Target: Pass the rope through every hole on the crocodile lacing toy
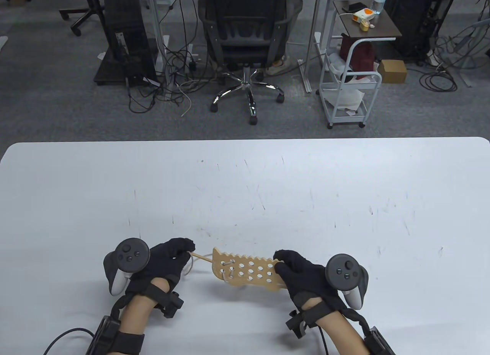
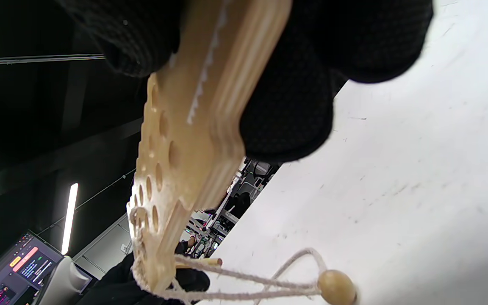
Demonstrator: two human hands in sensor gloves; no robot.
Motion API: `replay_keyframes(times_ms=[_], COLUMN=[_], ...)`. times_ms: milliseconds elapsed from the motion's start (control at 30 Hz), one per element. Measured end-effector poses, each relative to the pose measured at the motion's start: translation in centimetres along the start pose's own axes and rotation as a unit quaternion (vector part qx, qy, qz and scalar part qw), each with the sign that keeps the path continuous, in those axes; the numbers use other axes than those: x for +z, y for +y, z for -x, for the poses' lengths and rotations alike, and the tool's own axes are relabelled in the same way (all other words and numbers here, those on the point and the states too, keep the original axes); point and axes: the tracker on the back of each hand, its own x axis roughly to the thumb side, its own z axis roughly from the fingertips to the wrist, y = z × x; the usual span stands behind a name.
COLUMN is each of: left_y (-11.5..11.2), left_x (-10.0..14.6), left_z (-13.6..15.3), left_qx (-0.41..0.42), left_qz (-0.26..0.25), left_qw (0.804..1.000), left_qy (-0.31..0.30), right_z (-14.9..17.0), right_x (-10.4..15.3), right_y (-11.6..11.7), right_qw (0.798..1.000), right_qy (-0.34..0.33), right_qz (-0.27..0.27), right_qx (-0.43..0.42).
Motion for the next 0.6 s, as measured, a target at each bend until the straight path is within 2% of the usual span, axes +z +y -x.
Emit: replay_keyframes(times_ms=[400, 600], left_y=[-2.8, -3.6], left_x=[-0.6, -0.6], left_z=[-0.2, -0.1], left_qx=[0.146, 0.198], left_qz=[0.118, 0.153], left_qw=[0.982, 0.968], left_qy=[-0.019, -0.015], right_z=[-0.4, -0.4], right_x=[0.2, 0.2], right_y=[0.5, 0.8], right_qw=[0.999, 0.999], right_qy=[-0.024, -0.030], right_qz=[-0.011, -0.022], right_qx=[-0.020, -0.028])
